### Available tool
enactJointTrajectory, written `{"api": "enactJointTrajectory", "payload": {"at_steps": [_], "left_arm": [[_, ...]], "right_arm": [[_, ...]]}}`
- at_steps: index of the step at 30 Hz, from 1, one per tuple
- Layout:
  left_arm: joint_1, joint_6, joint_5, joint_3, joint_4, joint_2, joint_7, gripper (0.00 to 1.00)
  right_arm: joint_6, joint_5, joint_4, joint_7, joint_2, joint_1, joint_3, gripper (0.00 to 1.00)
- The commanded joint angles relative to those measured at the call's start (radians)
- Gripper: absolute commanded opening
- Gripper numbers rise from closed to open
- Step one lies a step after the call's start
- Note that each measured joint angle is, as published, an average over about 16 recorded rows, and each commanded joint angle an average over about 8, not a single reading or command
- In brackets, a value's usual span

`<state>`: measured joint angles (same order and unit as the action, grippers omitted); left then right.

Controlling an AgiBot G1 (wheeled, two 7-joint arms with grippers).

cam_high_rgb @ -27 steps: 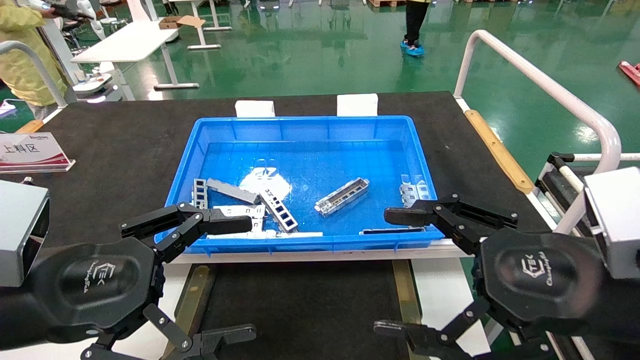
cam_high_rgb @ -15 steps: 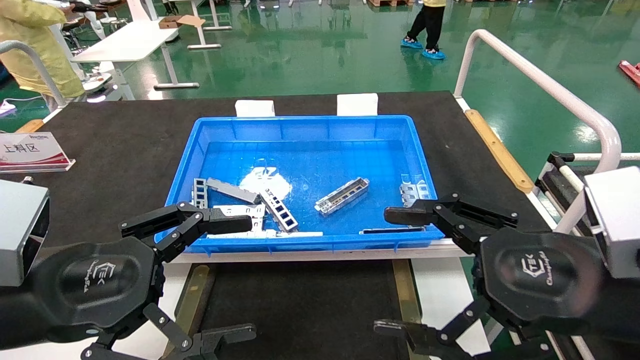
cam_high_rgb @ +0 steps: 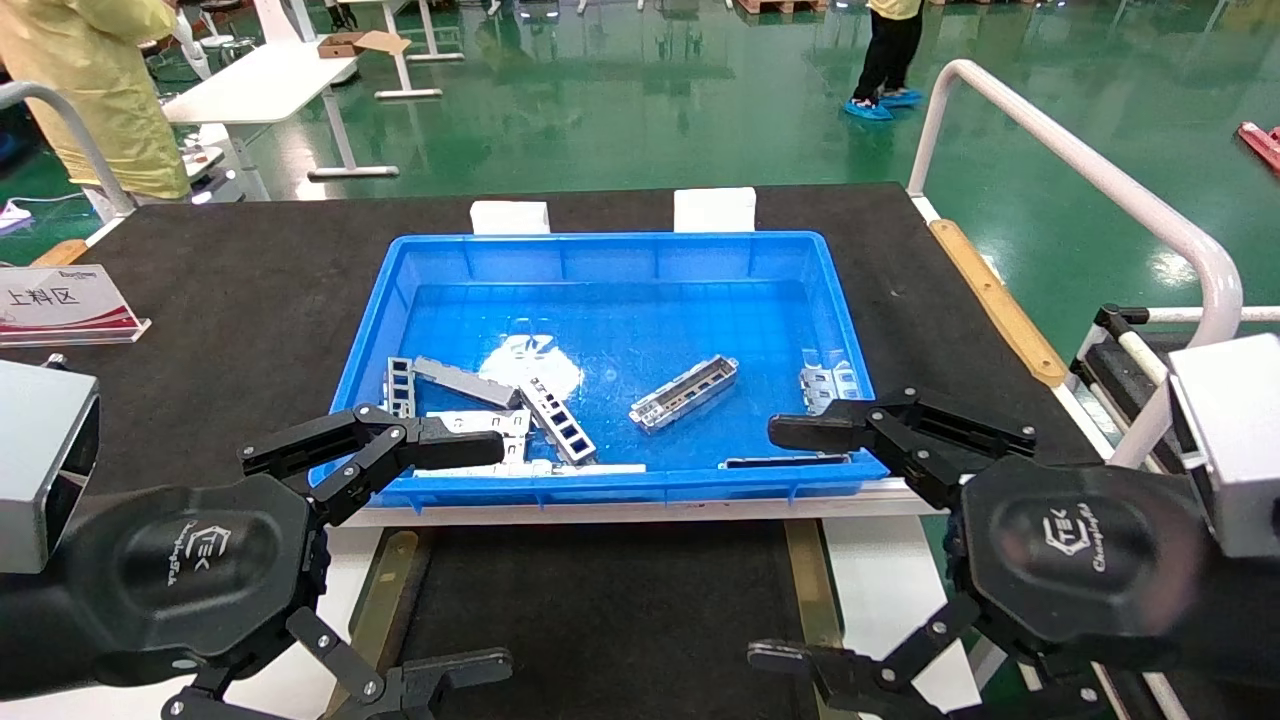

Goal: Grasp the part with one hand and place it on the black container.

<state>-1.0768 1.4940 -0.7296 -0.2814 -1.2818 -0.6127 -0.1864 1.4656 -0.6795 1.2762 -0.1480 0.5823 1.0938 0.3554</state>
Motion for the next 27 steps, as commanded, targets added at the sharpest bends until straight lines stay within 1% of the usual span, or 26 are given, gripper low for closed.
{"api": "enactJointTrajectory", "payload": {"at_steps": [1,18,23,27], "left_arm": [[0.0,0.0,0.0,0.0,0.0,0.0,0.0,1.0],[-0.007,-0.01,-0.01,0.004,0.004,0.001,0.011,1.0],[-0.024,-0.04,-0.044,-0.004,0.011,-0.014,0.017,1.0],[-0.049,-0.086,-0.092,-0.021,0.02,-0.048,0.02,1.0]], "right_arm": [[0.0,0.0,0.0,0.0,0.0,0.0,0.0,1.0],[0.0,0.0,0.0,0.0,0.0,0.0,0.0,1.0],[0.0,0.0,-0.001,0.0,0.0,0.0,0.0,1.0],[0.0,0.0,-0.001,0.0,0.0,0.0,0.0,1.0]]}}
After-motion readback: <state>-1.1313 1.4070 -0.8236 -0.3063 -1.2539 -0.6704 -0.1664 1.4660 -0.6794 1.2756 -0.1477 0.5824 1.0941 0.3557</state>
